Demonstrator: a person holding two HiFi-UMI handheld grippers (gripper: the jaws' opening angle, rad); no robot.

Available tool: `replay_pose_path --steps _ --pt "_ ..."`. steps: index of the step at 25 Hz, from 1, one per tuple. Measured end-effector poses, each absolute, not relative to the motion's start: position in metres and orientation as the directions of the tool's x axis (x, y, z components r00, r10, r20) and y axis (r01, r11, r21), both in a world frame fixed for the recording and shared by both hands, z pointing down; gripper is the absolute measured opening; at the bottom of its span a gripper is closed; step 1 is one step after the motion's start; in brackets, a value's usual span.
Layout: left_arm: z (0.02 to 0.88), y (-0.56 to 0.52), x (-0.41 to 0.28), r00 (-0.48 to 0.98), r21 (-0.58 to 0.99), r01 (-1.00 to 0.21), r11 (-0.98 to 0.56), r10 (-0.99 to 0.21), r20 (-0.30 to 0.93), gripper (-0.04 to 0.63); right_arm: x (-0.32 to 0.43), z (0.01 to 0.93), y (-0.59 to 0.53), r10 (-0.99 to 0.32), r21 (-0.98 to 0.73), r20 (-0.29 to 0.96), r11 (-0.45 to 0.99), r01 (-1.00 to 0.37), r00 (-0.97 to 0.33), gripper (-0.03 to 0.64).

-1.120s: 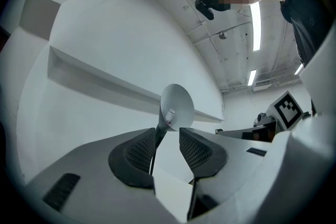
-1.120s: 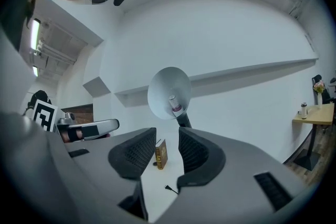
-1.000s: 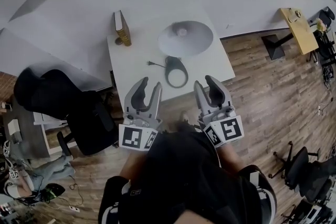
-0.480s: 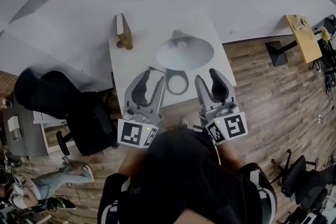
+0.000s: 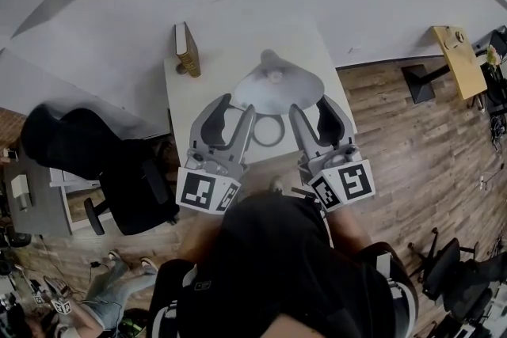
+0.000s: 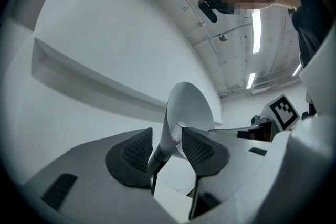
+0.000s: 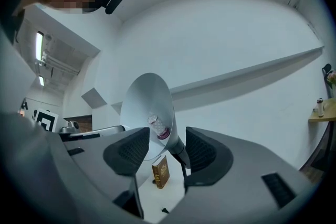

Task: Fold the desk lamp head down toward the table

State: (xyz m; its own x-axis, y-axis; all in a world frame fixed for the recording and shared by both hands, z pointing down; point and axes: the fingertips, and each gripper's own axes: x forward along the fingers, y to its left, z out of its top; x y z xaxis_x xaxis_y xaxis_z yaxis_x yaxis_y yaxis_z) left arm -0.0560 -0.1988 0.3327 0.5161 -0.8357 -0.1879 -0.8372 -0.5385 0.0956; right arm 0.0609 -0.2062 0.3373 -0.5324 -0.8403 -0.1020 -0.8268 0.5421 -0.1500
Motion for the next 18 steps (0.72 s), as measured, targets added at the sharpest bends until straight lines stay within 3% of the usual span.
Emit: replay_pose_path --steps 18 --pt "0.329 -0.22 -0.047 0.542 0.092 -0.821 -0.563 -0.821 -0.179 0.15 0.05 0.336 -0.228 -0.833 -0.138 -0.091 0.554 -0.821 -0.546 0.199"
